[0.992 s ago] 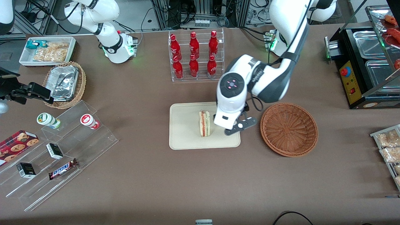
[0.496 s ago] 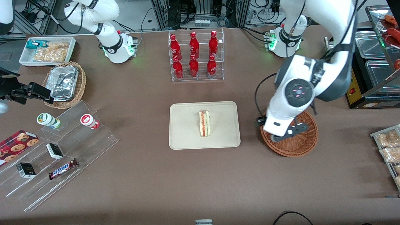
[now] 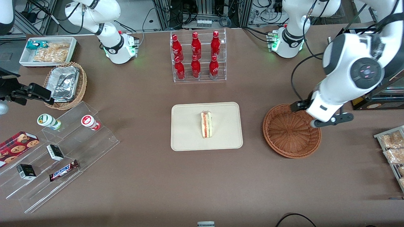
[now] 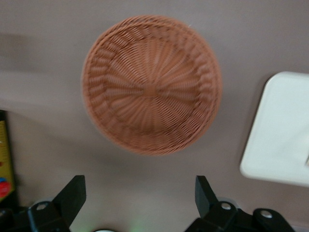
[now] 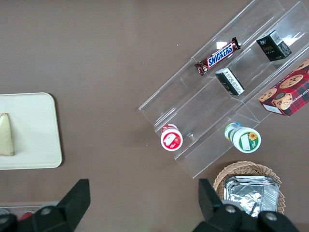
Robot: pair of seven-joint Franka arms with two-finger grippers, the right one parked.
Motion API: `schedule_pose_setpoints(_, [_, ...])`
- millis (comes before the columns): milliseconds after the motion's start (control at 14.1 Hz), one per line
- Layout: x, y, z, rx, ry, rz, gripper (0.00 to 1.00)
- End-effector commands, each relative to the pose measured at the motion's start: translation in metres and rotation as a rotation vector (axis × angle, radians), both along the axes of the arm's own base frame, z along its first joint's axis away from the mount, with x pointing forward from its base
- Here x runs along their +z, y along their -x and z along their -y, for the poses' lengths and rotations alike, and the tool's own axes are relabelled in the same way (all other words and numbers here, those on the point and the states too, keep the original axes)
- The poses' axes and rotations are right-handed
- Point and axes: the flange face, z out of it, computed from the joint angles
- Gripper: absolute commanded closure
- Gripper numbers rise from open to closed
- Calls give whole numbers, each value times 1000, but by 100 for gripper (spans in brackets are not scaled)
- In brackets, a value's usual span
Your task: Place sandwich from basket to tray
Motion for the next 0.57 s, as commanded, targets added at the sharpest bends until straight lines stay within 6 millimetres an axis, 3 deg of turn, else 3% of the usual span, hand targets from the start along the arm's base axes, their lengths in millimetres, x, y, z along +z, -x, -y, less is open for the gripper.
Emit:
schedule_pose_setpoints(0, [25,18,-38,-73,33,-7,0])
schedule_pose_setpoints(496, [75,34,-79,-163,53,61,0])
